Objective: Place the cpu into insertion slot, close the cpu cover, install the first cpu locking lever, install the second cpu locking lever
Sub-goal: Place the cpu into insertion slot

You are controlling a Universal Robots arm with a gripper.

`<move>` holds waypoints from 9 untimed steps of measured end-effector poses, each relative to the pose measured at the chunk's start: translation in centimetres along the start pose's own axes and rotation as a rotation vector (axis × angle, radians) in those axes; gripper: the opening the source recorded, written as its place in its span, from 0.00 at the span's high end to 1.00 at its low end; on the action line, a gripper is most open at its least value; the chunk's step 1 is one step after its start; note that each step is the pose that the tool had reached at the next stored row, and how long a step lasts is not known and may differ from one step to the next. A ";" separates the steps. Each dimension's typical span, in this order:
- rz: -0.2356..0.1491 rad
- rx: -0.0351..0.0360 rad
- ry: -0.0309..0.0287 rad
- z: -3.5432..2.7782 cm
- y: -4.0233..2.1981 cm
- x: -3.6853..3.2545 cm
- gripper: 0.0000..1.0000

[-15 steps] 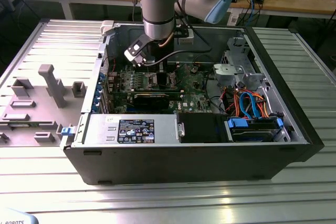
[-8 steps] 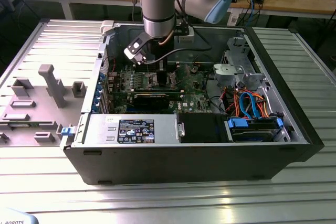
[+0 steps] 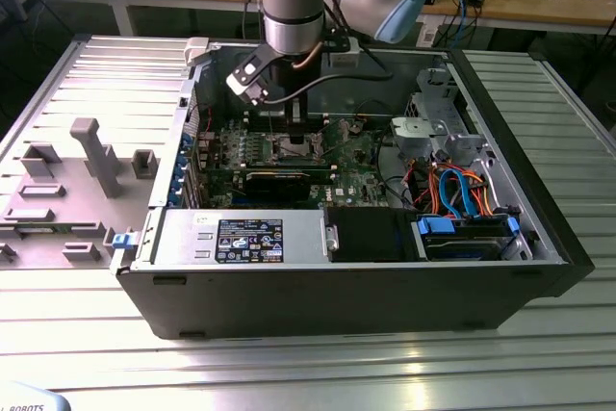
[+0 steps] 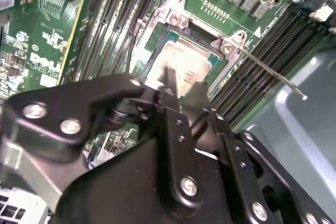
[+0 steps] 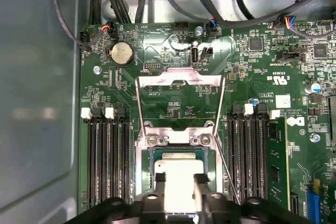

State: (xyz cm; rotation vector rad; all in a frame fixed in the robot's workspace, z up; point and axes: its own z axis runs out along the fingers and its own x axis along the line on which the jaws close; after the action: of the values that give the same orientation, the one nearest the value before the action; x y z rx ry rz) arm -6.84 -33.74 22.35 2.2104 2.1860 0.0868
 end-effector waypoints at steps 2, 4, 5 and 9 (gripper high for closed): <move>0.001 0.0228 0.0006 -0.01 0.13 0.00 0.76; 0.001 0.0302 0.0010 -0.02 0.16 0.00 0.89; 0.001 0.0304 0.0010 -0.02 0.16 0.00 0.89; 0.001 0.0306 0.0012 -0.01 0.16 0.01 0.89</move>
State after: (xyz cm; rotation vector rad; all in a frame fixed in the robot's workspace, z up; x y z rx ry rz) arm -6.67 -33.73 22.37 2.2276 2.2018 0.0550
